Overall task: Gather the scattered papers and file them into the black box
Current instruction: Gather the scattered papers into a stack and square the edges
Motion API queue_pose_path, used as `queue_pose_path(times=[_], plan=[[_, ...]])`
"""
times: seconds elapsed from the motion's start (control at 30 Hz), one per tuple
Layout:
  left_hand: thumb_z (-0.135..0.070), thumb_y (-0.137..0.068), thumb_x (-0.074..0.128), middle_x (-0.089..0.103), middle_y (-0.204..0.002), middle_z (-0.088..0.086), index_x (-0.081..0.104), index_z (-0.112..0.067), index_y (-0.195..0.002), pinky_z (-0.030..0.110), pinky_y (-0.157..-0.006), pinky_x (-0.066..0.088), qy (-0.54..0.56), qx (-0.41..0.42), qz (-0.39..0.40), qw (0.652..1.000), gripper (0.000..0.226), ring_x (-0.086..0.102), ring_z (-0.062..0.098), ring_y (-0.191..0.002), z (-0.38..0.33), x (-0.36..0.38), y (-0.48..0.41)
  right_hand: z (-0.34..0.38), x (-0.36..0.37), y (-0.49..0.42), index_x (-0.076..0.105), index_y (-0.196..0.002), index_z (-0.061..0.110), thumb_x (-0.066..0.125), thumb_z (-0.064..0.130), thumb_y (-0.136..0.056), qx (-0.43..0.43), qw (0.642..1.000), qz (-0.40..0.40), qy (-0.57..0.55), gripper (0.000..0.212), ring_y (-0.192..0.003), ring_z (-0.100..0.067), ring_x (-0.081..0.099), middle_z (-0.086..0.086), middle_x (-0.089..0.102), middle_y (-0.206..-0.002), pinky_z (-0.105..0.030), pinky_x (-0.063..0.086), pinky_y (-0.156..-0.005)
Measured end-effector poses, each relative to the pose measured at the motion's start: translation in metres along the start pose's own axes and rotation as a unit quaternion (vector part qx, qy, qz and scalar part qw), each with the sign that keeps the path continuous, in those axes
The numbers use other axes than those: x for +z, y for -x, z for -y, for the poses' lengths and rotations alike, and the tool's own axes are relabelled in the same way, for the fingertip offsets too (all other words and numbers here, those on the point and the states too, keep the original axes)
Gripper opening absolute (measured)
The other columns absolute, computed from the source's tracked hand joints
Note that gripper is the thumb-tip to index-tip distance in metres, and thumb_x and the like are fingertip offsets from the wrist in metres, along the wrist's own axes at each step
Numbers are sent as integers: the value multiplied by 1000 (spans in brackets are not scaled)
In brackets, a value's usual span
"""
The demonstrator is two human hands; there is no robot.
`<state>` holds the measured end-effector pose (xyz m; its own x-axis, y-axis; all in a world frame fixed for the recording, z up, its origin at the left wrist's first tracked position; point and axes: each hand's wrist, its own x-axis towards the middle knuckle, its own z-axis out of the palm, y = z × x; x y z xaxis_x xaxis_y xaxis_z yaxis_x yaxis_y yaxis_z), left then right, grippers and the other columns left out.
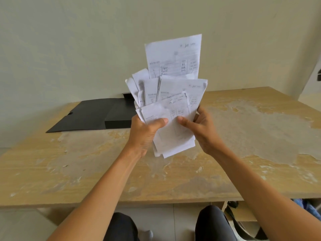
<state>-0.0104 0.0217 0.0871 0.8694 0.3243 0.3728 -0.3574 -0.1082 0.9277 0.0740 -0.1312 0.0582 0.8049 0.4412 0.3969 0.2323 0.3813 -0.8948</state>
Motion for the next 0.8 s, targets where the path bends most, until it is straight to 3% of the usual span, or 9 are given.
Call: queue_pose_path(times=[0.1, 0.23, 0.43, 0.57, 0.73, 0.8], plan=[[5, -78, 70, 76, -96, -8, 70, -29, -95, 31, -78, 59, -24, 32, 8, 999, 37, 71, 11, -94, -9, -1, -9, 6, 3, -7, 52, -121, 14, 64, -5, -82, -13, 1000, -1, -19, 45, -103, -22, 67, -10, 66, -116, -33, 54, -82], [3, -81, 69, 74, -96, -11, 68, -26, -101, 19, -73, 56, -55, 69, -4, 996, 35, 70, 6, -94, -5, 6, -8, 3, 9, -8, 52, -124, 3, 66, -6, -81, -25, 999, -12, -17, 46, -105, -32, 65, -17, 65, -116, -43, 55, -86], [-6, -81, 73, 71, -97, -14, 68, -21, -109, 20, -75, 58, -78, 82, -46, 992, 32, 69, 7, -96, 6, 5, -8, 5, 9, -8, 63, -111, -3, 66, -3, -82, -17, 999, -27, -10, 29, -92, -27, 70, -13, 71, -101, -38, 56, -77], [-5, -76, 78, 71, -111, 1, 61, -13, -120, 29, -80, 59, -35, 64, -16, 997, 48, 68, 15, -103, 9, -1, -13, 5, 7, -12, 56, -121, 11, 67, -5, -80, 2, 1000, 5, -27, 45, -103, -32, 67, -17, 67, -116, -43, 57, -83], [-2, -75, 78, 75, -99, -11, 68, -24, -106, 24, -73, 57, -18, 33, 9, 999, 39, 70, 8, -98, 19, -3, -7, -9, 4, -11, 54, -123, -2, 68, -1, -81, 18, 1000, 9, -16, 44, -106, -37, 65, -22, 65, -119, -48, 54, -86], [-3, -74, 79, 75, -102, -7, 69, -21, -107, 26, -74, 57, -6, 28, 6, 1000, 39, 70, 10, -98, 22, -5, -6, -11, 4, -9, 54, -123, -3, 69, 2, -80, 18, 1000, 7, -15, 46, -107, -39, 64, -23, 64, -120, -50, 54, -89]])
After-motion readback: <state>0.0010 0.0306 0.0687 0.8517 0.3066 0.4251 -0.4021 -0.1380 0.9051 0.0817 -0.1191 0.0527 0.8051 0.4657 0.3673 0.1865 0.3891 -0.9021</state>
